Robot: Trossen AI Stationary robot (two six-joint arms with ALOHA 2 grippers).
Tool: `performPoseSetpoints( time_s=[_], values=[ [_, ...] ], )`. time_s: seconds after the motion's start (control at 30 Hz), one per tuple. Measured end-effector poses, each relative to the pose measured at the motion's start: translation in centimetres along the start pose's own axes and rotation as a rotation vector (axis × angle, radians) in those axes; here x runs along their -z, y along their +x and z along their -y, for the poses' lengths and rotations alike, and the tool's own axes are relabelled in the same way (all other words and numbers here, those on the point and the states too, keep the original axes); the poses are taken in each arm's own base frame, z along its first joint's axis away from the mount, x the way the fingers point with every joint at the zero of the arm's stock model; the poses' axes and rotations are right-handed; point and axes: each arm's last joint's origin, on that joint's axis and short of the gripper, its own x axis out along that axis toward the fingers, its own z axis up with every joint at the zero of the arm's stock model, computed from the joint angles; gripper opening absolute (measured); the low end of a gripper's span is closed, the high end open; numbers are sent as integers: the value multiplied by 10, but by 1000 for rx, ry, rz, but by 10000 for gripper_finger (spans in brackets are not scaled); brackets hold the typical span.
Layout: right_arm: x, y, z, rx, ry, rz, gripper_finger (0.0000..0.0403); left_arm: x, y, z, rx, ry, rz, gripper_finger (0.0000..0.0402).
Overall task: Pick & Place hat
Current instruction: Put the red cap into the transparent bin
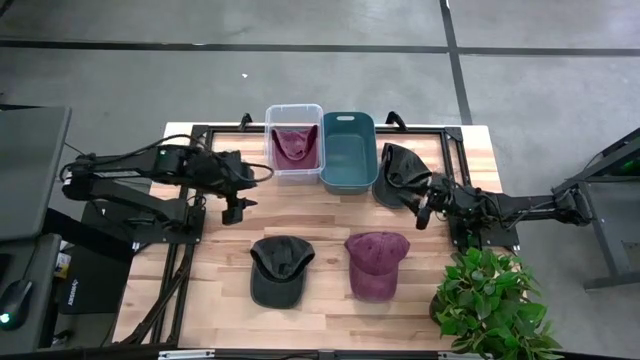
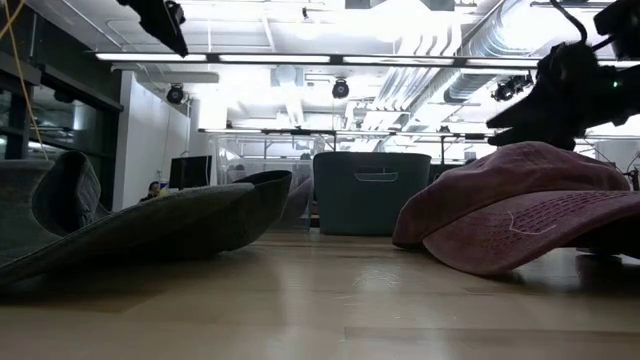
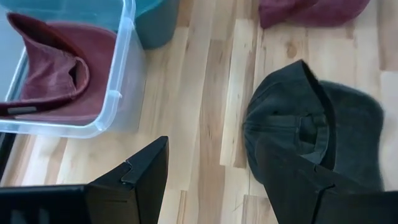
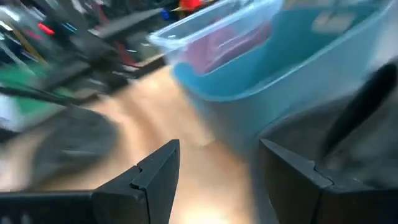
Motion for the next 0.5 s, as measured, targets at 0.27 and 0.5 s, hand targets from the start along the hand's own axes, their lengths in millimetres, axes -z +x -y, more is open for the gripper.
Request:
performPoseSetpoints(
  time_s=[0.27,0.5],
  values=[
    [5,-1,-6,-192,311,-165,209,-11,15,3,0,1,1,223],
    [6,-1,-9,-280,342,-241,209,-13,22,3,-17,5,-21,223]
  ],
)
